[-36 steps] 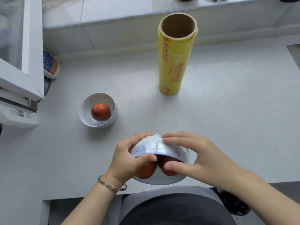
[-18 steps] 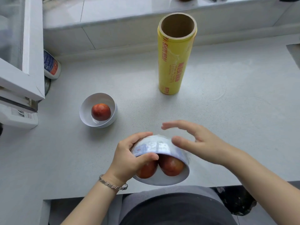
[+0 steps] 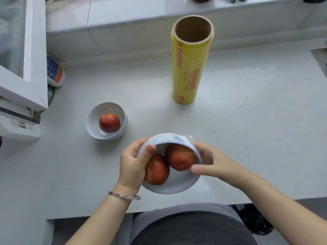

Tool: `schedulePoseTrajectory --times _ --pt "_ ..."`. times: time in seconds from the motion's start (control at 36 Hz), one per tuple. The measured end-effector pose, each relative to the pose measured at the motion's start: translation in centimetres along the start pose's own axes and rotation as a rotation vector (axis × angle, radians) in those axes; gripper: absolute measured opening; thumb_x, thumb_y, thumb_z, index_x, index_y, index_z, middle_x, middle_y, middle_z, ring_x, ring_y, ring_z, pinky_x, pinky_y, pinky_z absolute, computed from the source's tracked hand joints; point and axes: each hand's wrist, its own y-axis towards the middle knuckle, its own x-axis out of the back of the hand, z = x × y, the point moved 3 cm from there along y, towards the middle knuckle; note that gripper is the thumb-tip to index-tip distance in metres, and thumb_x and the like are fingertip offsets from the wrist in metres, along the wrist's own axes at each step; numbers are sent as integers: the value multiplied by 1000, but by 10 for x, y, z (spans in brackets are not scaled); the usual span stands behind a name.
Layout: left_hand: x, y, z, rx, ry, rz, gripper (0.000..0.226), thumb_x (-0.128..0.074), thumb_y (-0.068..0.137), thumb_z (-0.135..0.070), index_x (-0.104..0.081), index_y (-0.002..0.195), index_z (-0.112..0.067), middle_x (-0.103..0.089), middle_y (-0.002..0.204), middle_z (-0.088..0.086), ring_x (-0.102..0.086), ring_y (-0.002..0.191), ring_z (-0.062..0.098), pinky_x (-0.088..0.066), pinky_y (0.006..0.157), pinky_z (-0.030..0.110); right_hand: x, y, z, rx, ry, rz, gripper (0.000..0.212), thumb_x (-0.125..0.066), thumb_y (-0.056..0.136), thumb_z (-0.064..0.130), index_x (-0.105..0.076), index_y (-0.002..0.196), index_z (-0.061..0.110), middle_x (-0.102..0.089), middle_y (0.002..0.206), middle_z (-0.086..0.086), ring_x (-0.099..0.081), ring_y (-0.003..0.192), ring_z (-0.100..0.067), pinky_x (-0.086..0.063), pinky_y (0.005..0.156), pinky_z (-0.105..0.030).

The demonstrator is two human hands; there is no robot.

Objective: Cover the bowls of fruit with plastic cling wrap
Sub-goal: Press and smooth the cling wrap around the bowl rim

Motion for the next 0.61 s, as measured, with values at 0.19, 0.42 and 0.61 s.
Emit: schedulePoseTrajectory --times 0.19,0.42,0.61 --pt "-8 0 4 104 7 143 82 -66 50 -79 -65 94 -10 -73 85 -6 -65 83 7 -50 76 18 7 3 0 65 145 -192 46 -73 54 32 -68 97 15 -74 84 3 -69 81 -11 -52 69 -18" --pt "-16 10 -9 112 315 452 46 -52 65 -61 -62 103 -36 -66 108 -16 -58 103 -5 -41 89 11 10 6 5 27 -22 -244 30 -76 57 23 -72 86 29 -74 87 5 -69 87 -11 -54 75 -22" --pt "-18 6 3 120 247 382 78 -59 52 -82 -69 101 -22 -71 102 -2 -64 98 8 -47 84 18 7 9 5 -18 22 -224 35 -75 59 20 -69 94 21 -75 90 -1 -70 85 -14 -53 73 -21"
